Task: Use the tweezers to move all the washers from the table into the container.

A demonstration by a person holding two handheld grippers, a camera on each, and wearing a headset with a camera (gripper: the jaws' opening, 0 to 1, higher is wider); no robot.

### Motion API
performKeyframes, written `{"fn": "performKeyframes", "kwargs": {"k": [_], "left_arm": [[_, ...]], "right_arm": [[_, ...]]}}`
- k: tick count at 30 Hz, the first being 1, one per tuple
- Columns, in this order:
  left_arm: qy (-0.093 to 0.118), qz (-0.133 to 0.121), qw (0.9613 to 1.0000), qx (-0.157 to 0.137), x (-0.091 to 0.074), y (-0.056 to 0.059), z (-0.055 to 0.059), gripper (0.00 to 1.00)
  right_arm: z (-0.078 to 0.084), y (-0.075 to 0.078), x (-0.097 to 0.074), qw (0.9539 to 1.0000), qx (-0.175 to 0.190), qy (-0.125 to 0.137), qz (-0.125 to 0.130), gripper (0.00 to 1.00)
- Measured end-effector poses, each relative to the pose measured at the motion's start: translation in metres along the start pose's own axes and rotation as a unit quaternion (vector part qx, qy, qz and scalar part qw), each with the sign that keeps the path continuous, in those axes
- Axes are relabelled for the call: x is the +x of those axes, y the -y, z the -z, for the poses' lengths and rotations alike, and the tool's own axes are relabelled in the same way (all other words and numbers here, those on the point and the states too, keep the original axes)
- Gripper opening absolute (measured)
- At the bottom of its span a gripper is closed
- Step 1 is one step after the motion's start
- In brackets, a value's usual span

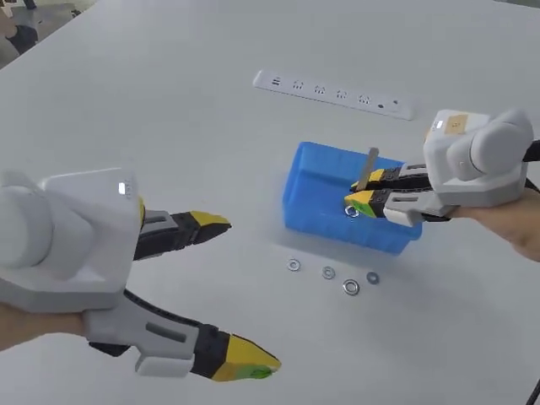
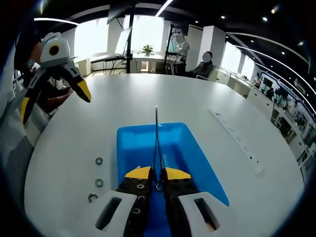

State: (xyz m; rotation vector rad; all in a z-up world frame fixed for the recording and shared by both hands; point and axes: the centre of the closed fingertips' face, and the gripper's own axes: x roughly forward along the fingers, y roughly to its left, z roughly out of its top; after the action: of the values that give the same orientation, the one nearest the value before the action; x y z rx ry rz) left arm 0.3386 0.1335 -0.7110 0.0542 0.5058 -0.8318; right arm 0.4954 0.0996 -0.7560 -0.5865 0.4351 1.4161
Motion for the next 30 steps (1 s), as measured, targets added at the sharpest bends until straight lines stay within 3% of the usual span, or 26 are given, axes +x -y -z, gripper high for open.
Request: {"fn": "performKeyframes", "kwargs": {"k": [5,9,11,13,15,16,17,19,23,27,30], "left_arm": [[0.016,-0.013,0.9994,0.027,0.010,-0.024,-0.028,0.99],[0.048,-0.024,0.9976,0.043,0.027,-0.041,-0.059,0.99],[0.062,-0.024,0.9965,0.050,0.036,-0.046,-0.073,0.97],[0.065,-0.009,0.9962,0.058,0.047,-0.046,-0.083,0.92],[0.065,-0.010,0.9959,0.061,0.055,-0.049,-0.089,0.91],[0.065,0.001,0.9956,0.068,0.061,-0.049,-0.094,0.91],[0.055,0.017,0.9957,0.073,0.064,-0.046,-0.093,0.90],[0.040,0.025,0.9957,0.080,0.072,-0.049,-0.095,0.85],[0.046,0.027,0.9946,0.089,0.085,-0.056,-0.106,0.83],[0.047,0.032,0.9918,0.114,0.094,-0.060,-0.115,0.65],[0.022,0.040,0.9876,0.150,0.098,-0.062,-0.108,0.48]], "right_arm": [[-0.008,0.001,-0.005,0.9999,-0.007,0.008,0.004,0.10],[-0.014,-0.002,-0.008,0.9998,-0.014,0.012,0.003,0.10],[-0.015,-0.003,-0.009,0.9998,-0.016,0.014,0.001,0.10],[-0.016,-0.004,-0.009,0.9997,-0.017,0.015,-0.001,0.10],[-0.017,-0.006,-0.010,0.9997,-0.018,0.015,-0.003,0.10],[-0.017,-0.007,-0.011,0.9997,-0.020,0.014,-0.004,0.10],[-0.017,-0.007,-0.012,0.9997,-0.021,0.014,-0.002,0.10],[-0.018,-0.009,-0.014,0.9996,-0.021,0.017,-0.004,0.10],[-0.018,-0.012,-0.018,0.9995,-0.028,0.017,-0.006,0.10],[-0.017,-0.012,-0.019,0.9995,-0.026,0.019,-0.006,0.10],[-0.016,-0.014,-0.019,0.9994,-0.029,0.017,-0.010,0.10]]}}
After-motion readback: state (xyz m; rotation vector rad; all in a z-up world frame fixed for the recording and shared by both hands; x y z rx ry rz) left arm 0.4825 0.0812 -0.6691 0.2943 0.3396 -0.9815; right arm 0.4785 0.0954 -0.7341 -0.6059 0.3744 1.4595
